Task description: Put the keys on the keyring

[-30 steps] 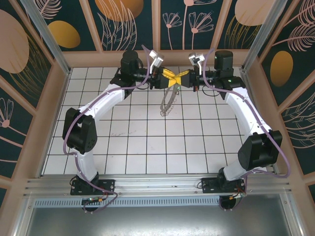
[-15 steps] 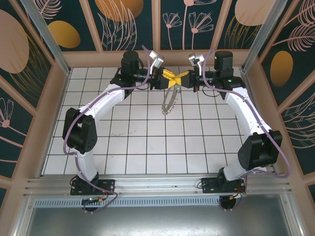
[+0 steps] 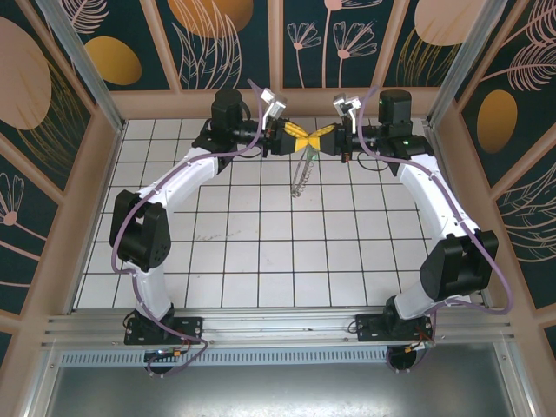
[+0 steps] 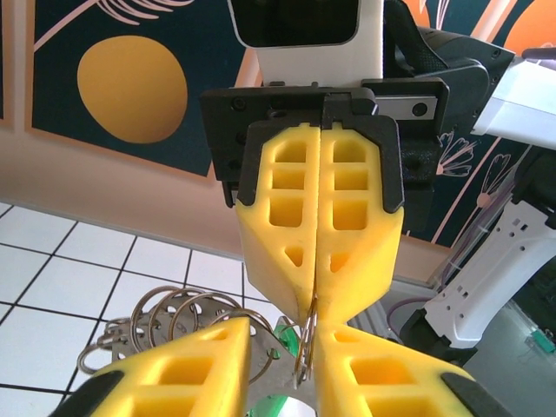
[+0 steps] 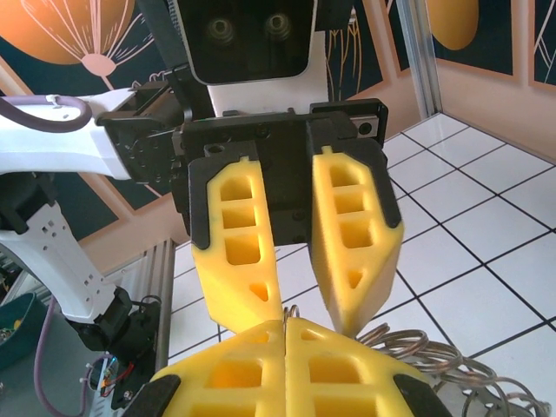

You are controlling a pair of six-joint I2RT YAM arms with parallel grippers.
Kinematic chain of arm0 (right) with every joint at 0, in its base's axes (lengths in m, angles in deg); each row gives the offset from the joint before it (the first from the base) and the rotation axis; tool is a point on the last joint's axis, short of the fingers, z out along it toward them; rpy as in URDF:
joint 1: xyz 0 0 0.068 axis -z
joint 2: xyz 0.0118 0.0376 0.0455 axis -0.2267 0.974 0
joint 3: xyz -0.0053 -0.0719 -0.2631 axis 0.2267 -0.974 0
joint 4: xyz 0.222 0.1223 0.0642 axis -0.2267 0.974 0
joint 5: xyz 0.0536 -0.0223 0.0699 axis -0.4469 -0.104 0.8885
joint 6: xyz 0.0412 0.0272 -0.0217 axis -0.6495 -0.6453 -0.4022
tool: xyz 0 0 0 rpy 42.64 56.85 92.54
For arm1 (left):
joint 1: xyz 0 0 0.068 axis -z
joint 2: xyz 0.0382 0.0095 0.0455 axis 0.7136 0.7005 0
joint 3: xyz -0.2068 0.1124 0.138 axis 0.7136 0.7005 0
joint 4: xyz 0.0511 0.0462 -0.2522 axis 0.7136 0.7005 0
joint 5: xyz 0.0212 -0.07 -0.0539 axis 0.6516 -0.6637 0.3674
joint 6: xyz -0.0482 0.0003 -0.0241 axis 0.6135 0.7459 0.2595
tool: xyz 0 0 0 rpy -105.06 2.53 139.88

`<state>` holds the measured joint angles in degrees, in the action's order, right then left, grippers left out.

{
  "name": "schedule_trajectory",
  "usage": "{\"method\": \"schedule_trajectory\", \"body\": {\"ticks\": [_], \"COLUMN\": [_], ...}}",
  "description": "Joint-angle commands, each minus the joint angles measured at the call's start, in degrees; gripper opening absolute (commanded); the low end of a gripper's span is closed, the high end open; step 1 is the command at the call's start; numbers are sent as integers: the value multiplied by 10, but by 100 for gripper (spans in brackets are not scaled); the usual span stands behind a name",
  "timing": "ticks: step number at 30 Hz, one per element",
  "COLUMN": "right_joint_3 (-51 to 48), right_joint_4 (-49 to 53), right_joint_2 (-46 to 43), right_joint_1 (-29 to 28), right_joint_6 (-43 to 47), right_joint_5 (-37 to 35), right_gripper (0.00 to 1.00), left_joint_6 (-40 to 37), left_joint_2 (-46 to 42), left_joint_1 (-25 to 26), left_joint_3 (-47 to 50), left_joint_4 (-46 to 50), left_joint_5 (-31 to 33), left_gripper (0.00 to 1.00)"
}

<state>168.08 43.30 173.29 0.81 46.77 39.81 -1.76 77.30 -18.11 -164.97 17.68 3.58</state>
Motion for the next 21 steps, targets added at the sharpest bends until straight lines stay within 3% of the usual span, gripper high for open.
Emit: {"method": "schedule_trajectory", "body": {"ticks": [1,8,16,21], "right_joint_3": [2,-1,-11,-57], "right_joint_4": [-9,-13,-58,-166], "right_joint_2": [-5,-3,-12,-47], "right_joint_1": [5,5,7,24], "right_joint_6": [15,13,-29,-115], "right_joint_5": [12,14,7,-5], "right_gripper": [0,0,0,26], "left_joint_6": [10,23,68,99], "left_joint_2": [-9,-8,-19,-34], "left_joint_1": [-2,-2,0,0], "left_joint_3": [-8,-6,25,48], "left_joint_4": [-31,-48,-125,-173], "left_joint_5": [-13,-19,-17,16], "left_gripper": [23,1,0,0]}}
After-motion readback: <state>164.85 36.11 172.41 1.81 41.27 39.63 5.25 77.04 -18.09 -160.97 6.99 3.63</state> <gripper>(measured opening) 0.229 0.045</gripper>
